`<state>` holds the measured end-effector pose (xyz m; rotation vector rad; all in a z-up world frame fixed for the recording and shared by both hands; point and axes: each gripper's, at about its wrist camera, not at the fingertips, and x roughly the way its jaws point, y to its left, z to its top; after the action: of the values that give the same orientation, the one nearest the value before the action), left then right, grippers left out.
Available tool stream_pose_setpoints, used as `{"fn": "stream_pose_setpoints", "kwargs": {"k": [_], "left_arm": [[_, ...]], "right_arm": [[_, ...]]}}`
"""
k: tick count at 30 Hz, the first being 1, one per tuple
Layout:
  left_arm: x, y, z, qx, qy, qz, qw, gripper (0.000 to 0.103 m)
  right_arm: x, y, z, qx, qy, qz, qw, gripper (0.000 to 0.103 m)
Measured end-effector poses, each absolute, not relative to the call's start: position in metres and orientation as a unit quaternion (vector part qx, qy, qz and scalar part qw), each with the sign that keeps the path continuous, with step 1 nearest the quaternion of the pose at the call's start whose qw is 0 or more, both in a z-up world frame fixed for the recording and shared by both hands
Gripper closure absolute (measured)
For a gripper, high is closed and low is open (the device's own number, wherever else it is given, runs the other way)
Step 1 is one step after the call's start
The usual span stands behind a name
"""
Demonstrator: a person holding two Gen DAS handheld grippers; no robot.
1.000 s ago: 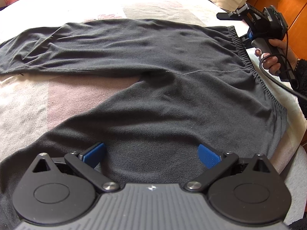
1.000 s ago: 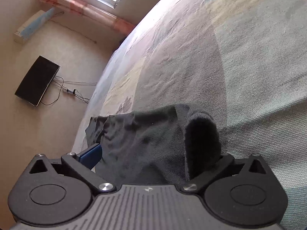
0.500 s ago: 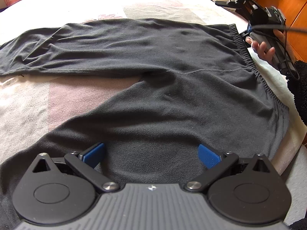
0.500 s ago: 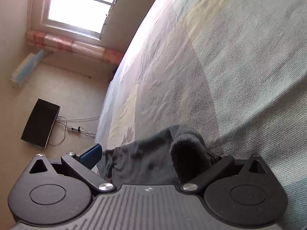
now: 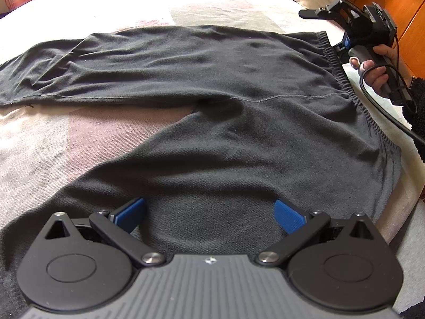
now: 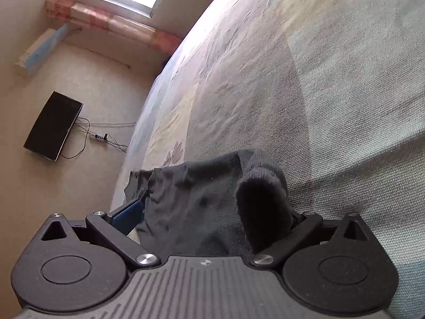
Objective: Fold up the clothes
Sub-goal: 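Hold the elastic waistband in the right tool and pull it up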
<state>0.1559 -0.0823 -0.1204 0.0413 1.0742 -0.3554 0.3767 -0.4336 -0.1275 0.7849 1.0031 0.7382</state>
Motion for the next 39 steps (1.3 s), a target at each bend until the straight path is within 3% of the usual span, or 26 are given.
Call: {"fn": "stream_pose_setpoints", "kwargs": {"k": [9,11,12,13,14,18,20,22,23,26,27,29,30,33,39], "left_arm": [[0.157,-0.080,-0.122,0.018,0.507,-0.169,0.845,0.001],[0.158,-0.080,-0.122,0.018,0.507,-0.167,0.845,0.001],[0.158,-0.079,-0.121,0.017,0.507,-0.167,0.845,0.001],[0.158,-0.078,-0.121,0.015,0.508,-0.167,0.845,0.001],[0.159,-0.078,-0.121,0.012,0.508,-0.167,0.845,0.001],[0.160,-0.078,-0.121,0.017,0.509,-0.163,0.845,0.001],[0.160,-0.080,-0.122,0.024,0.509,-0.162,0.845,0.001],[0.161,-0.081,-0.122,0.028,0.509,-0.160,0.845,0.001],[0.161,-0.081,-0.122,0.028,0.509,-0.160,0.845,0.001],[0.161,-0.081,-0.122,0.028,0.509,-0.160,0.846,0.001],[0.161,-0.081,-0.122,0.027,0.508,-0.160,0.846,0.001],[0.161,-0.080,-0.122,0.027,0.507,-0.161,0.846,0.001],[0.162,-0.080,-0.122,0.027,0.507,-0.162,0.846,0.001],[0.162,-0.079,-0.122,0.028,0.506,-0.165,0.846,0.001],[0.163,-0.075,-0.121,0.016,0.506,-0.169,0.846,0.001]], "right_arm": [[0.359,-0.448,-0.130,0.317,0.461,0.359,0.747,0.022],[0.361,-0.452,-0.133,0.320,0.462,0.346,0.751,0.037],[0.362,-0.457,-0.137,0.327,0.466,0.335,0.751,0.052],[0.363,-0.461,-0.142,0.335,0.469,0.324,0.750,0.077],[0.363,-0.468,-0.149,0.351,0.475,0.311,0.744,0.096],[0.360,-0.471,-0.155,0.363,0.469,0.301,0.747,0.096],[0.360,-0.465,-0.150,0.351,0.467,0.303,0.753,0.086],[0.361,-0.462,-0.147,0.357,0.460,0.316,0.749,0.063],[0.362,-0.460,-0.146,0.355,0.458,0.320,0.749,0.061],[0.367,-0.455,-0.146,0.356,0.456,0.316,0.752,0.062],[0.369,-0.455,-0.147,0.360,0.456,0.310,0.753,0.068],[0.369,-0.454,-0.151,0.352,0.462,0.293,0.760,0.093],[0.369,-0.456,-0.155,0.352,0.463,0.287,0.761,0.100],[0.365,-0.458,-0.156,0.362,0.456,0.286,0.761,0.100],[0.353,-0.432,-0.125,0.259,0.447,0.265,0.814,0.097]]}}
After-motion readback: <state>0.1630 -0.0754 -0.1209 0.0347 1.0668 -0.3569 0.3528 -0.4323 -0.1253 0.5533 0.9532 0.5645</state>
